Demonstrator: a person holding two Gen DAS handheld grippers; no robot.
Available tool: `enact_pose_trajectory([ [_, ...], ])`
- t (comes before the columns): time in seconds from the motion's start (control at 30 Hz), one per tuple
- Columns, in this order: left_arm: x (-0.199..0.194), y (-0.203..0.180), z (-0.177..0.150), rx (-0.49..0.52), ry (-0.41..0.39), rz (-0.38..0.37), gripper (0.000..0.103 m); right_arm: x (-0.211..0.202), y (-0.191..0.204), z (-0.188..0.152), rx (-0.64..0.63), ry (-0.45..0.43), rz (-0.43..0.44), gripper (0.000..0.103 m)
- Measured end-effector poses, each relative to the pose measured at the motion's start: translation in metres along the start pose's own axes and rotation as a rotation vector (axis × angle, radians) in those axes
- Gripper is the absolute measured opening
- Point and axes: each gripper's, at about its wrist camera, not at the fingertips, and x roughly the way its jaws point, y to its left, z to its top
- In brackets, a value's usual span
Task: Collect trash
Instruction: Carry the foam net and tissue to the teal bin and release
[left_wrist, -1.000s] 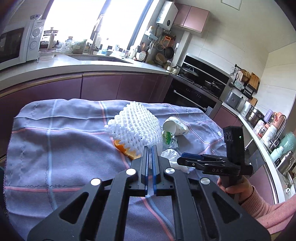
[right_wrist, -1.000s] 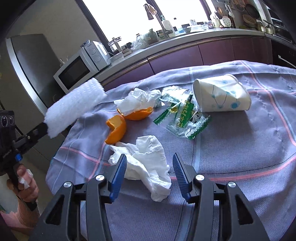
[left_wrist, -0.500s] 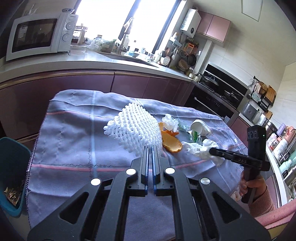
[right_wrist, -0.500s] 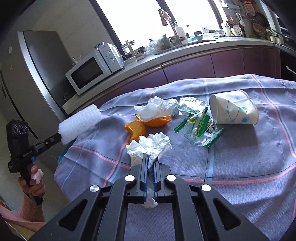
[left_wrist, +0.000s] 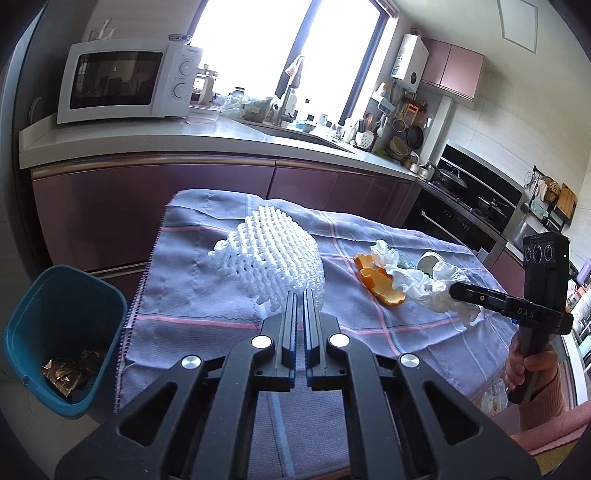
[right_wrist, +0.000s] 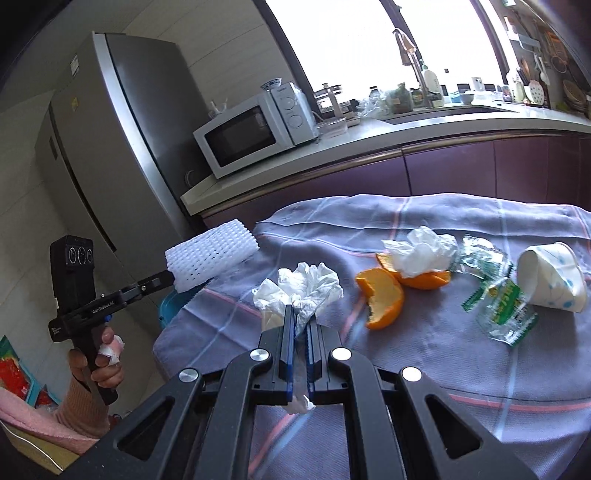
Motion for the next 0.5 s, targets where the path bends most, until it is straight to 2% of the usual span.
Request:
enact_pose_trajectory([
  [0.5, -0.07, 0.078, -0.005, -0.119, -0.082, 0.212, 0.004, 0.103, 0.093, 0.034, -0.188, 0.114, 0.209, 0.004],
])
